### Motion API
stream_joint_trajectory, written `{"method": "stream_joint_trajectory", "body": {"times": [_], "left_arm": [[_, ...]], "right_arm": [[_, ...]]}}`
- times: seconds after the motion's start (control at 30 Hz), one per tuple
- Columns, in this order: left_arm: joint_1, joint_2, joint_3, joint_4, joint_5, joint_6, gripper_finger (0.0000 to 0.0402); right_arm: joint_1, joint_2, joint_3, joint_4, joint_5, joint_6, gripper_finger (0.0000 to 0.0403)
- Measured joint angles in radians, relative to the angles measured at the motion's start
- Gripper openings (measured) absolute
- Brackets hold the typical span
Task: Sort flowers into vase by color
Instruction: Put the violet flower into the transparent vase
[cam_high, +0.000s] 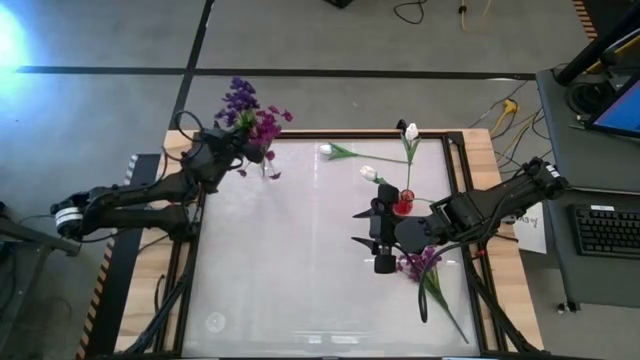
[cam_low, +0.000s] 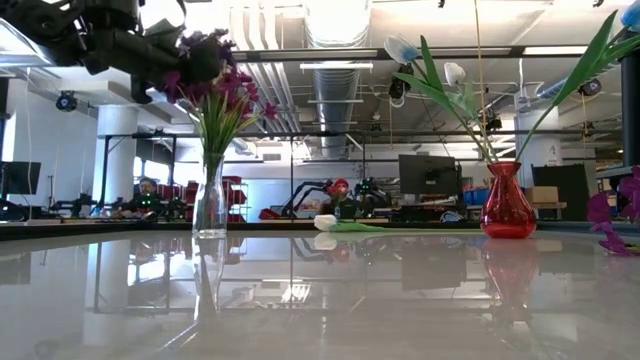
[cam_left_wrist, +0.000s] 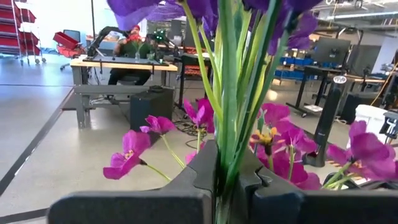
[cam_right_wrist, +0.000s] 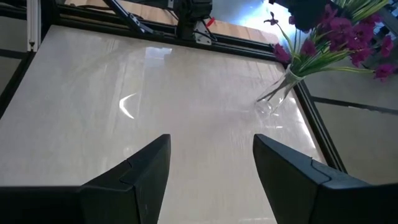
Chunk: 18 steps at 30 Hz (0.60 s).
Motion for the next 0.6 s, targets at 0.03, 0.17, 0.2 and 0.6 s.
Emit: {"method": "stream_joint_trajectory", "body": {"times": [0.03,0.17,0.2,0.6], "left_arm": [[0.0,0.004,0.0,-0.001,0.0,0.0,0.0],[0.0,0.024,0.0,-0.001,0.0,0.0,0.0],[0.0,0.03,0.0,-0.002,0.0,0.0,0.0],[-0.001,0.065,-0.002,-0.002,0.0,-0.01,0.0]], "right_arm": [[0.0,0.0,0.0,0.0,0.0,0.0,0.0221],[0.0,0.0,0.0,0.0,0.0,0.0,0.0221],[0.0,0.0,0.0,0.0,0.0,0.0,0.0221],[0.0,0.0,0.0,0.0,0.0,0.0,0.0221]]}}
